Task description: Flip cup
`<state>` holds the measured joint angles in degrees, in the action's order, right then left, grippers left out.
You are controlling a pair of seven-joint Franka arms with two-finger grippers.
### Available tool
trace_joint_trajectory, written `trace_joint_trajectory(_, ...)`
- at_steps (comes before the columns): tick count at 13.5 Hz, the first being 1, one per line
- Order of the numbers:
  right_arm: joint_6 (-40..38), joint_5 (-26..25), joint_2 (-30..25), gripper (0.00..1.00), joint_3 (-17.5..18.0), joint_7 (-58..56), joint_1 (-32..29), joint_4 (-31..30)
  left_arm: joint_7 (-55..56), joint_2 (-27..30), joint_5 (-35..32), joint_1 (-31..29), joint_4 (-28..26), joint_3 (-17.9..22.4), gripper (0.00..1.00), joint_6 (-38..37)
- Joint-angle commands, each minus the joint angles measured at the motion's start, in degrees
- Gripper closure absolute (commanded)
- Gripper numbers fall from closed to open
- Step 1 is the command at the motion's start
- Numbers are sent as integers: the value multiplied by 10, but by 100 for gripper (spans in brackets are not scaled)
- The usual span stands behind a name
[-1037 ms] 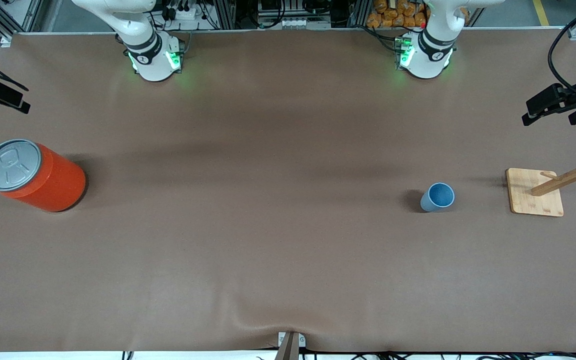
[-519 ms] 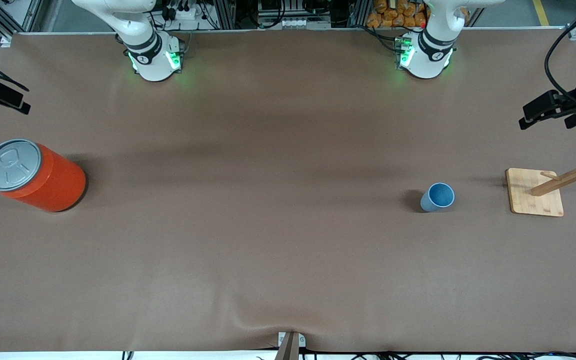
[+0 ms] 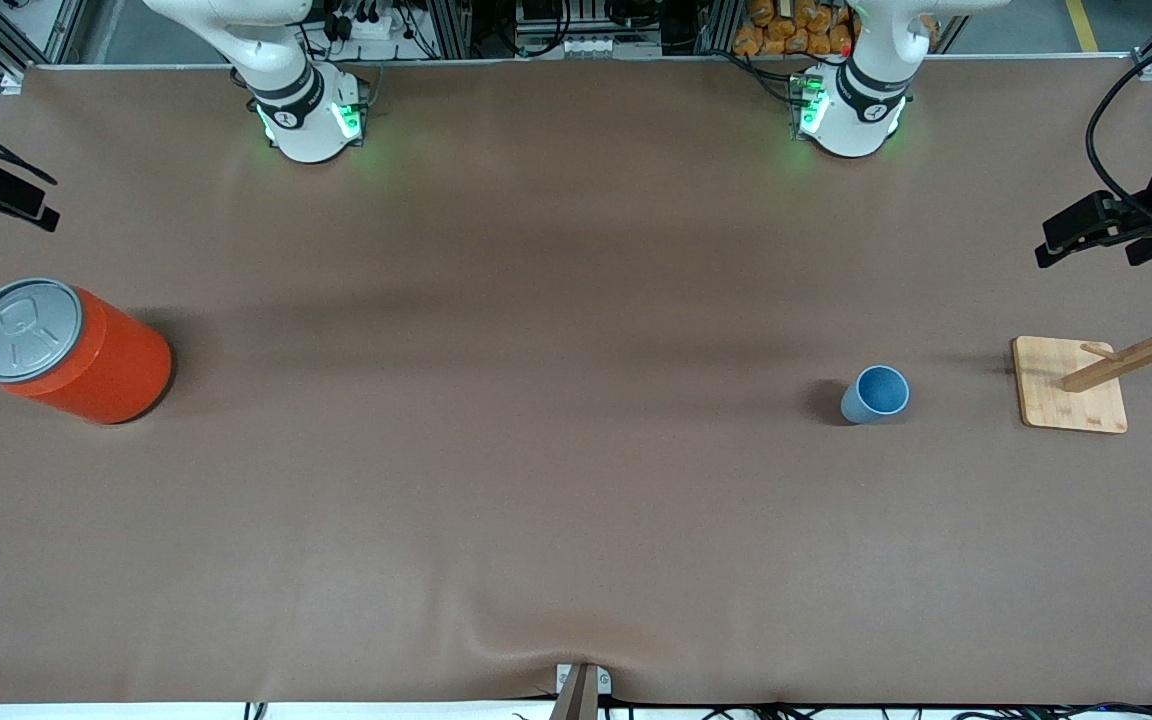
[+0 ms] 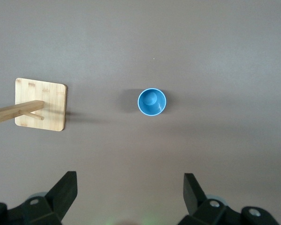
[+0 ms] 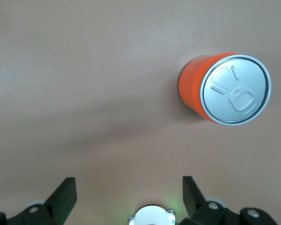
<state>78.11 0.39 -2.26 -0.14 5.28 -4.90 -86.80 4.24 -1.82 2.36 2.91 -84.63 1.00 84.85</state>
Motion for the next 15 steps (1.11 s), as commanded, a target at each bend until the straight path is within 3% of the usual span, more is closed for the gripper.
trace_joint_trajectory(1, 2, 6, -5, 0, 3, -3, -5, -3, -1, 8, -6, 2, 3, -5, 0, 1)
trace_joint_trajectory(15, -2, 6, -5, 0, 0, -12, -10, -3, -5, 9, -10, -1, 0, -6, 0, -2)
